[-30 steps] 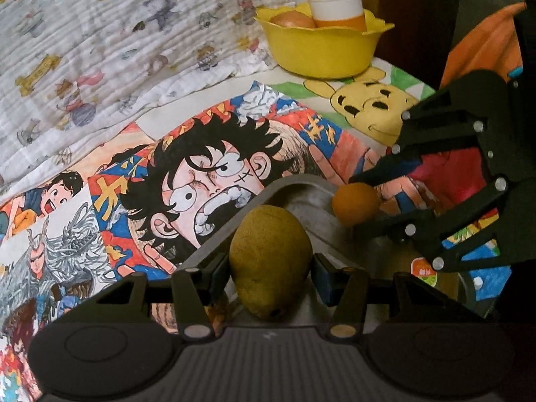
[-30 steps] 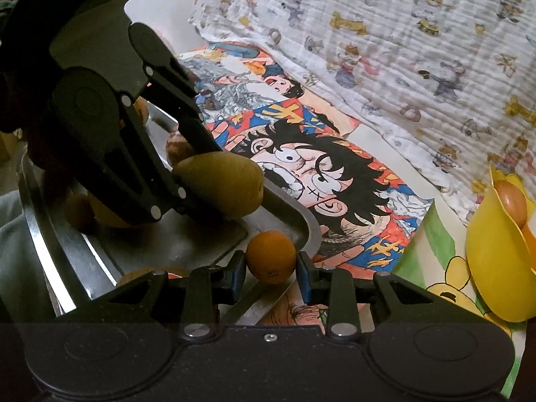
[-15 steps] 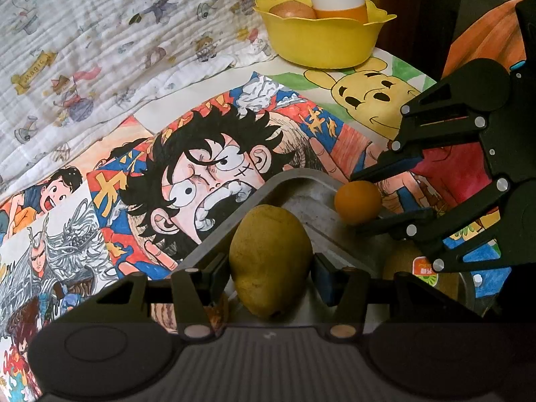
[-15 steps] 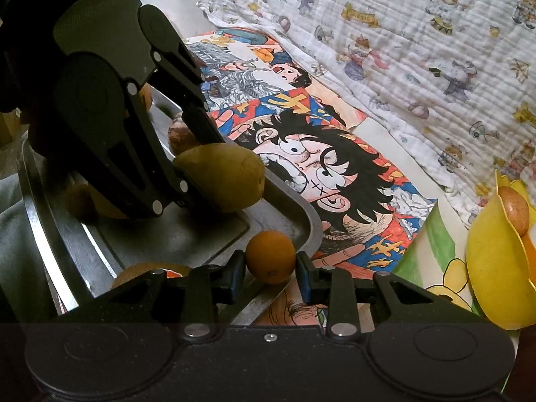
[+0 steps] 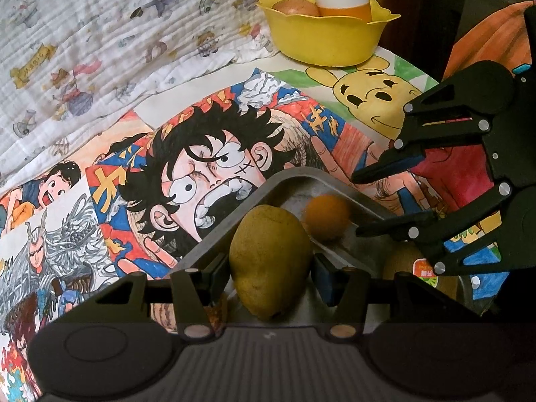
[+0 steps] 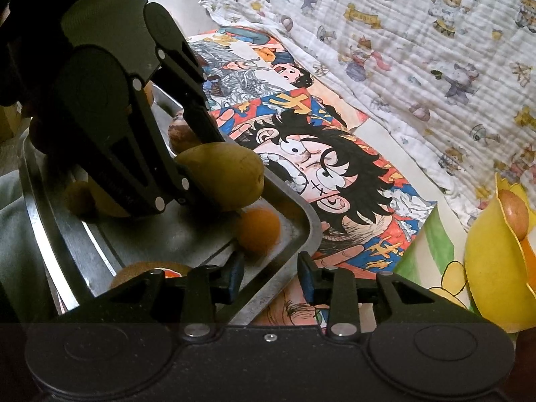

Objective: Organize fruits
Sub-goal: 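Lower the pear and tangerine onto the tray and open both grippers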

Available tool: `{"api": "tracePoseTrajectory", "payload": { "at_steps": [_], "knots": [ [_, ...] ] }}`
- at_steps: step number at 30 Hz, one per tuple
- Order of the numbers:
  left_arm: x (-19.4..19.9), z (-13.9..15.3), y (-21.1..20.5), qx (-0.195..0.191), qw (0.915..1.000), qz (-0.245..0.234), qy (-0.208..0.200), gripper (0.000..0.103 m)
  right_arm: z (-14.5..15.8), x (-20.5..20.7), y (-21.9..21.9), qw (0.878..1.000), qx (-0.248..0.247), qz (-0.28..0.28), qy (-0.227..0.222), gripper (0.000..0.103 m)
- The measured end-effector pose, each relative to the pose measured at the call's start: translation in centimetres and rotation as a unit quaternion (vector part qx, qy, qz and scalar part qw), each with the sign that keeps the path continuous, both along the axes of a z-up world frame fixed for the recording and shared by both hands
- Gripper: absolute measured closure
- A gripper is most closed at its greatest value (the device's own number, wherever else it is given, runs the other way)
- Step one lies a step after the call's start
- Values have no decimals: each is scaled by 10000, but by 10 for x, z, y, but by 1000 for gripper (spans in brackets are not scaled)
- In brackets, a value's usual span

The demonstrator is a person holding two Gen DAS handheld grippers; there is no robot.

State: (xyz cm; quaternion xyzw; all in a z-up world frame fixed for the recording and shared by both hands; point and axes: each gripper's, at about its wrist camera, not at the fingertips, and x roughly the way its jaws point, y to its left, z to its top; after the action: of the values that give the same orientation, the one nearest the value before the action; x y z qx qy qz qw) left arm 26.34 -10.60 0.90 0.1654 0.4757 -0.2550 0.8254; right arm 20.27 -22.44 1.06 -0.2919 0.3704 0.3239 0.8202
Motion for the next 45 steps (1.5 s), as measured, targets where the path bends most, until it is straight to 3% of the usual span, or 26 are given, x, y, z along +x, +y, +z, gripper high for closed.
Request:
{"api": "tracePoseTrajectory", "payload": {
  "at_steps": [11, 18, 24, 31, 45],
  "knots": [
    [0, 4, 1, 31, 9999, 98, -24, 44, 2, -4, -4, 10000, 18, -36, -69, 57],
    [-4, 14, 0, 27, 9998, 115, -153, 43, 8, -7, -7, 9998, 94, -95, -175, 47],
    [-10, 23, 2, 22, 9994, 171, -292, 35, 14, -12, -7, 9993, 156, -145, -296, 38],
    [-19, 32, 11, -33, 9982, 365, -477, 19, 22, -16, -9, 9985, 265, -251, -419, 26],
    [-40, 51, 37, -247, 9913, 911, -922, 5, 32, -26, -12, 9938, 725, -607, -584, 10]
  ]
}}
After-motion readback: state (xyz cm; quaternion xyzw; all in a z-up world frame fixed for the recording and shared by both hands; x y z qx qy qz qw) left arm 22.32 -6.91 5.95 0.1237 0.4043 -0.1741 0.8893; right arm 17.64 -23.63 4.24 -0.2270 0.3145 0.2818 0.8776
